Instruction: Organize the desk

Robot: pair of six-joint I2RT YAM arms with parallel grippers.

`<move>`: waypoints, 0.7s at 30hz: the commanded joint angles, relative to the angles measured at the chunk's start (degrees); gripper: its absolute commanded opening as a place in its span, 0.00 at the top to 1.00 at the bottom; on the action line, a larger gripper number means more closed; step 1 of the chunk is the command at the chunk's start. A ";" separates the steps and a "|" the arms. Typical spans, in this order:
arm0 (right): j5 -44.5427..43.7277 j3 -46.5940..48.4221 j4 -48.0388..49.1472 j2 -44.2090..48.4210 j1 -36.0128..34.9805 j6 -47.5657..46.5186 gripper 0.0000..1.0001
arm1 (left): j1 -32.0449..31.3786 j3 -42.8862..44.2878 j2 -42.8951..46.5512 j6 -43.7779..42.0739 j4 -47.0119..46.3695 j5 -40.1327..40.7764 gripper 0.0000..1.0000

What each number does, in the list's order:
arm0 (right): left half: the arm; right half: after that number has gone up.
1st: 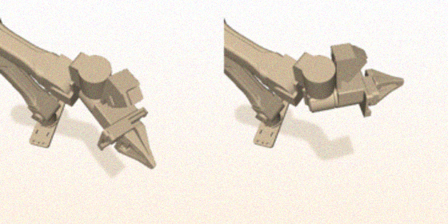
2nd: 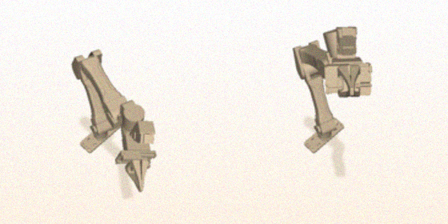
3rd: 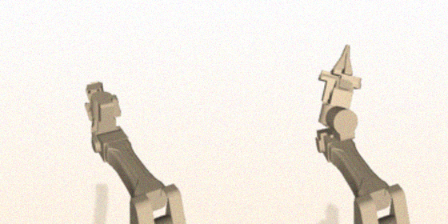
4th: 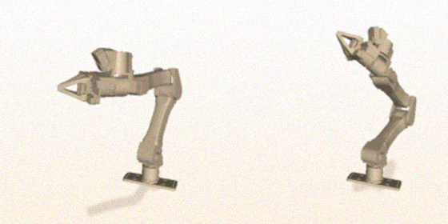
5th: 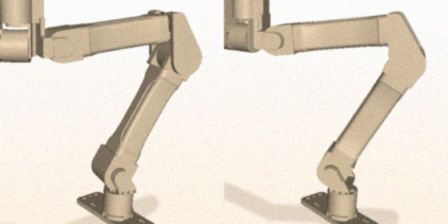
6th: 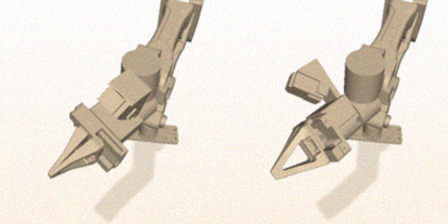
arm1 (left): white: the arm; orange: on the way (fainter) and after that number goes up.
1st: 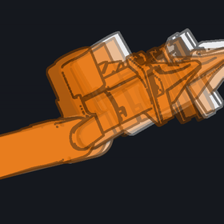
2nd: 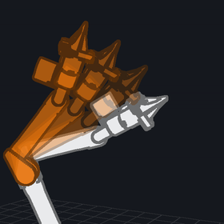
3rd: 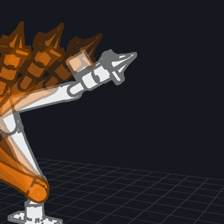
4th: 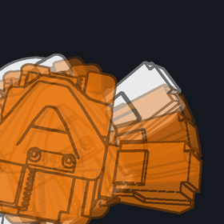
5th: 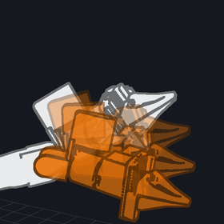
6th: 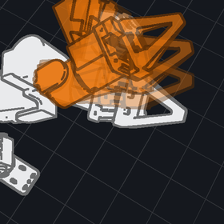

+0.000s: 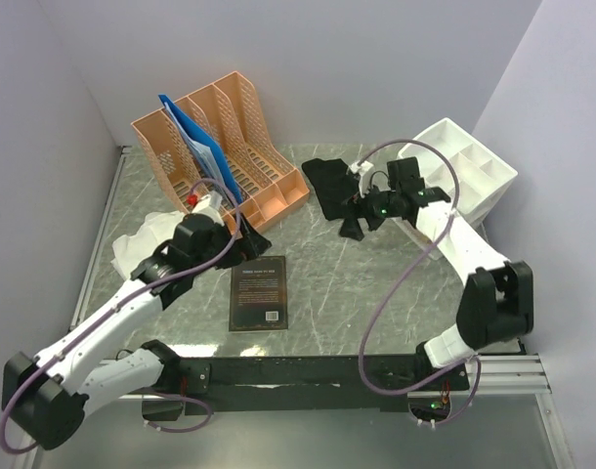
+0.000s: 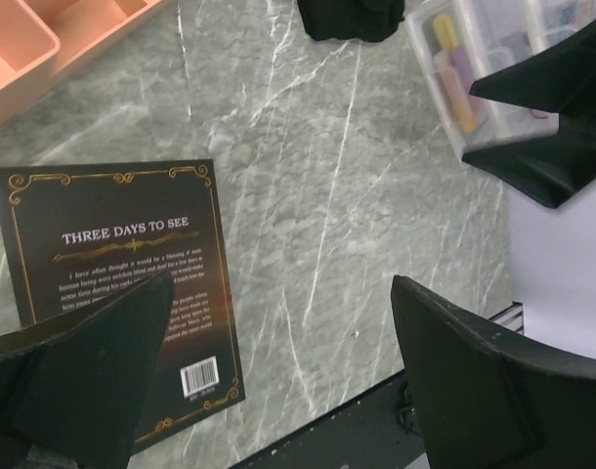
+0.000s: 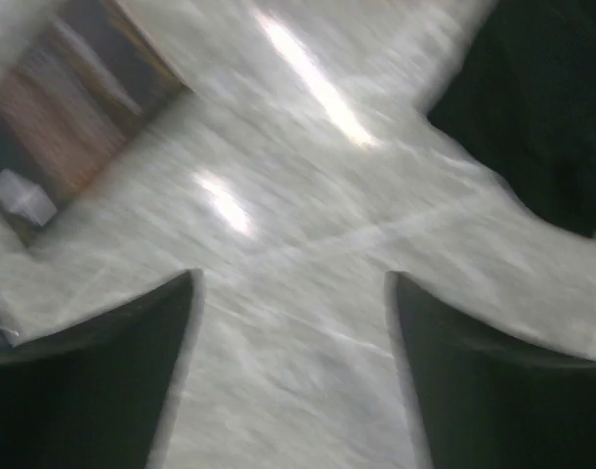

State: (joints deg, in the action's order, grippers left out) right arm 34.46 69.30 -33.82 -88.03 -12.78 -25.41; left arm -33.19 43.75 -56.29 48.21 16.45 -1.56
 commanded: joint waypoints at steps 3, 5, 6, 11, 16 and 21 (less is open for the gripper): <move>28.59 -8.31 26.69 -3.43 -1.73 29.50 0.00 | 0.23 -7.07 8.30 4.16 2.80 1.30 0.00; 33.40 0.89 13.06 -13.60 -4.44 27.36 0.00 | 0.23 -9.11 10.76 5.75 2.45 1.39 0.01; 30.96 3.97 6.38 -15.23 -6.19 17.51 0.00 | 0.23 -10.68 11.37 7.24 2.71 1.39 0.01; 18.40 -3.99 20.71 -10.41 -13.93 30.19 0.00 | 0.49 -14.12 13.40 12.42 7.70 6.30 0.00; 13.10 -7.67 29.05 -14.62 -20.35 44.71 0.00 | 1.55 -17.72 13.40 14.90 8.61 6.66 0.01; 2.56 -9.45 33.73 -16.38 -26.42 54.58 0.00 | 4.45 -21.86 12.61 14.90 5.89 3.59 0.01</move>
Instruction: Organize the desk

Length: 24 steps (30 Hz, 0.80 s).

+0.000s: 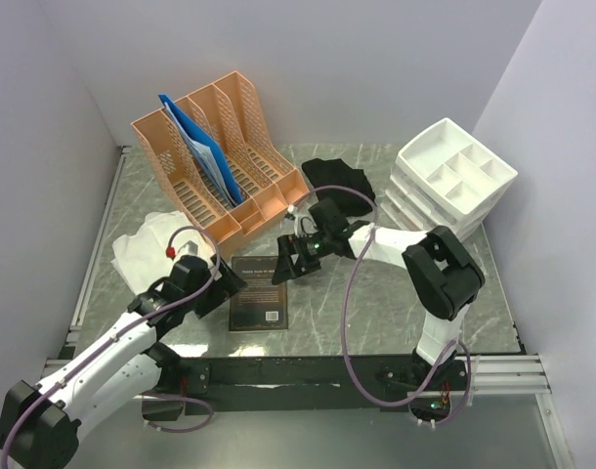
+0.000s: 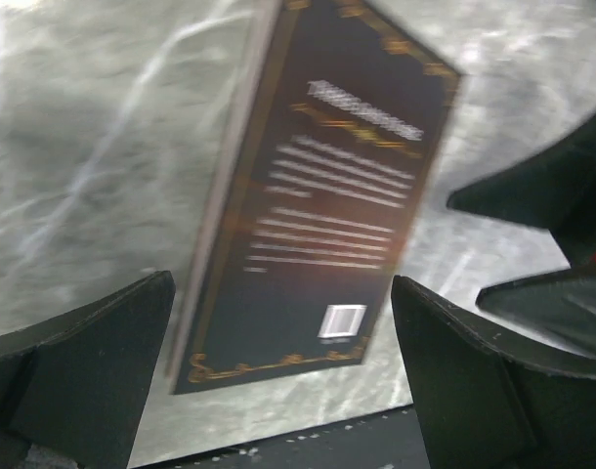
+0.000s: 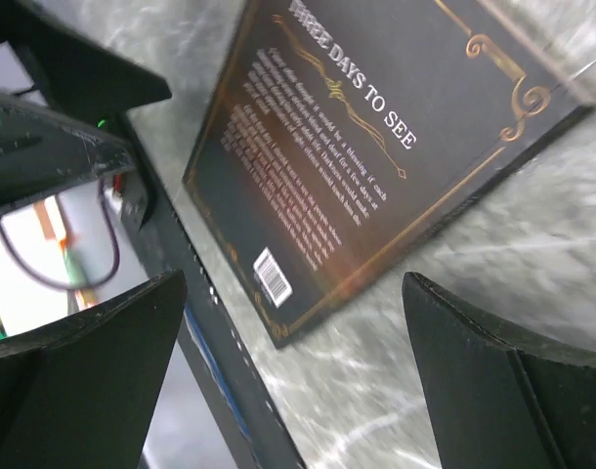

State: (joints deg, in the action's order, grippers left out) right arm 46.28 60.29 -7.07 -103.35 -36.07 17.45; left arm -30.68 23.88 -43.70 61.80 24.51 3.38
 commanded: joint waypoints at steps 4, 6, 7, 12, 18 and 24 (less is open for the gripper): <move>-14.55 2.63 3.83 -5.62 -4.09 14.62 0.01 | 3.52 -4.45 -0.24 0.34 -7.08 -3.89 0.00; -15.69 4.12 2.68 -7.21 -4.18 16.12 0.05 | 4.57 -6.47 -0.68 -0.36 -10.08 -6.00 0.01; -15.44 4.57 2.50 -8.87 -4.18 16.38 0.07 | 5.01 -7.17 -1.03 -0.54 -13.67 -8.88 0.01; -18.24 5.63 0.04 -12.13 -4.53 15.42 0.40 | 7.82 -11.13 -5.33 -1.51 -19.06 -14.18 0.01; -20.00 5.62 -0.93 -13.63 -4.00 14.10 0.88 | 10.81 -12.01 -9.99 -3.00 -20.38 -17.35 0.01; -21.94 6.33 -2.77 -14.95 -3.74 11.99 1.00 | 11.43 -9.82 -13.95 -2.74 -13.20 -13.06 0.00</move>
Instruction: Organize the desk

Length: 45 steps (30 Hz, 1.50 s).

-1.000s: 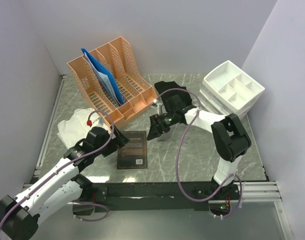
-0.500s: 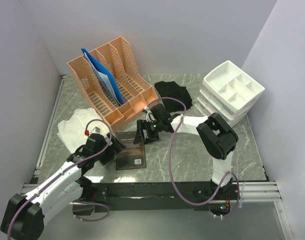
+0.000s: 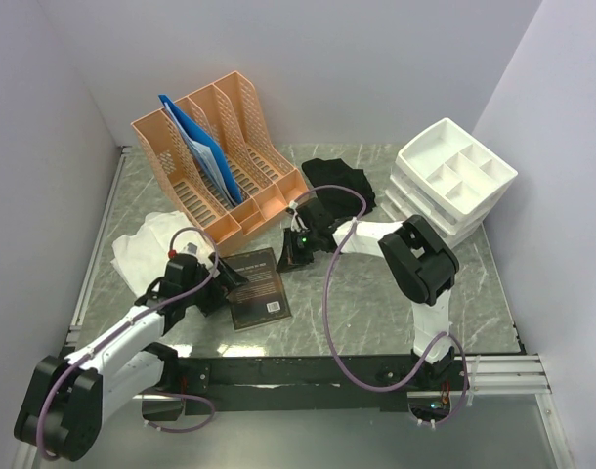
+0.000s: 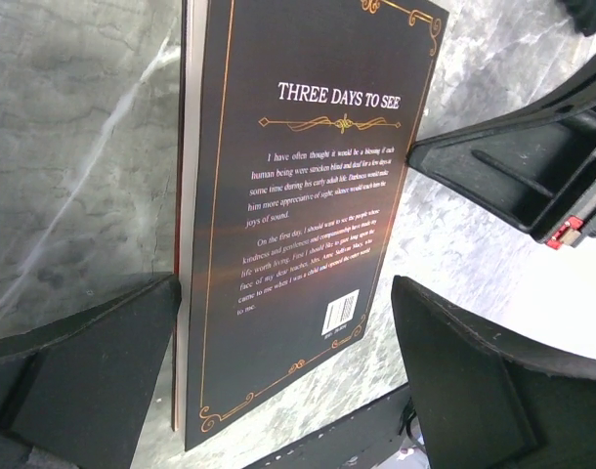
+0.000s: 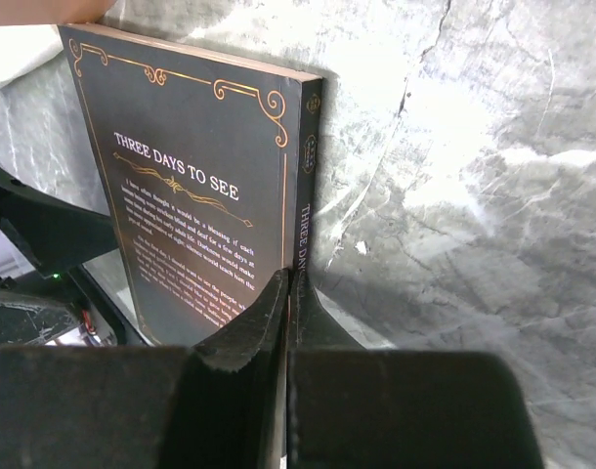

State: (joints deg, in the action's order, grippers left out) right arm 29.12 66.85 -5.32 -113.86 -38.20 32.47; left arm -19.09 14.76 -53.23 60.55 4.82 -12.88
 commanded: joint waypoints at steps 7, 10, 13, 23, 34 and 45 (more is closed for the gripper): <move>-4.69 1.18 -6.01 -5.67 -1.71 -3.90 1.00 | -0.24 2.90 -9.69 -4.12 8.21 3.76 0.00; -4.43 1.53 -6.37 -5.84 -1.80 -4.17 1.00 | -0.16 1.59 -11.80 -5.01 -0.82 -2.46 0.23; -4.43 1.79 -6.54 -5.67 -2.23 -4.69 1.00 | -0.24 1.06 -14.00 -5.71 -6.38 -6.27 0.53; -5.48 1.44 -7.68 -1.89 -2.94 -8.91 1.00 | -0.24 4.04 -5.93 -8.35 -5.35 -5.84 0.99; 13.89 6.97 -19.98 11.37 3.56 -40.00 0.12 | -0.24 2.72 4.09 -0.54 -7.63 -8.29 0.99; 24.79 2.58 -30.43 26.05 5.43 -61.05 0.00 | -0.24 7.73 3.41 9.47 -12.01 -11.46 0.99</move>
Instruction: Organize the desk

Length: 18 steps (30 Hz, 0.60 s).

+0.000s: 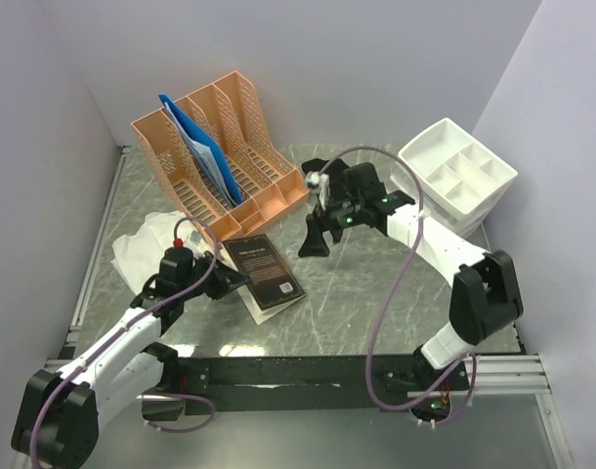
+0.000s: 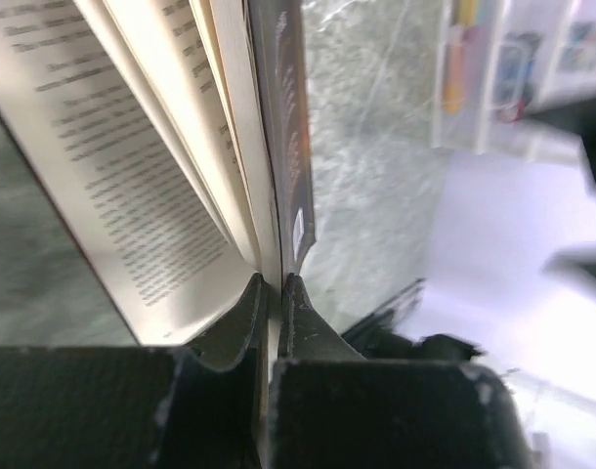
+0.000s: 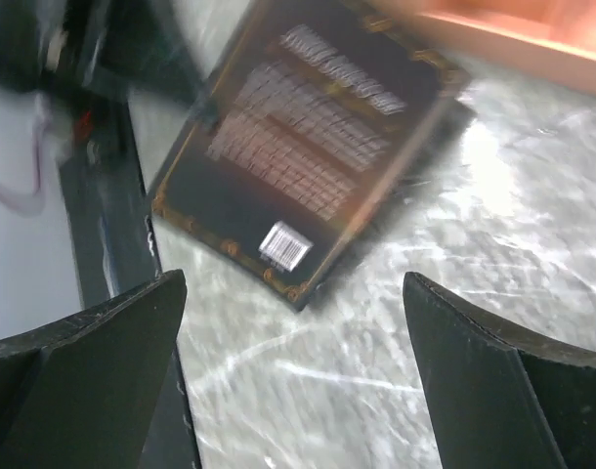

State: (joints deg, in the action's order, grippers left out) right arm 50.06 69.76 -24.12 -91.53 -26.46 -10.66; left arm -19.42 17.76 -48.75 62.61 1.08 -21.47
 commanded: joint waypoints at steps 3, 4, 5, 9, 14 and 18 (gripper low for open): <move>-2.57 -6.45 -8.86 10.65 -10.71 -24.65 0.00 | 0.08 6.31 -3.54 11.11 -9.78 -3.40 0.99; -3.99 -8.56 -7.36 12.58 -11.59 -26.50 0.00 | 0.08 6.67 -4.33 11.74 -9.70 -3.31 0.99; -5.92 -10.06 -7.08 14.08 -12.56 -28.09 0.00 | 0.08 7.11 -4.68 12.36 -9.78 -3.40 0.99; -17.26 -12.80 -2.96 15.15 -18.52 -28.89 0.00 | 0.00 8.17 -6.26 15.78 -11.01 -3.75 0.99; -36.16 -15.79 7.57 14.63 -25.39 -27.40 0.00 | -0.09 8.70 -8.55 17.72 -13.47 -5.86 0.99; -42.84 -17.45 13.82 12.08 -29.25 -27.58 0.00 | -0.27 8.70 -8.20 19.56 -14.62 -6.47 0.99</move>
State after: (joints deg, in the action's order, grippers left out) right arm 19.33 53.52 -20.99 -78.04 -53.08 -36.99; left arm -19.49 23.20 -57.89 78.85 -6.37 -24.82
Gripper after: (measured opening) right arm 0.995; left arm 0.045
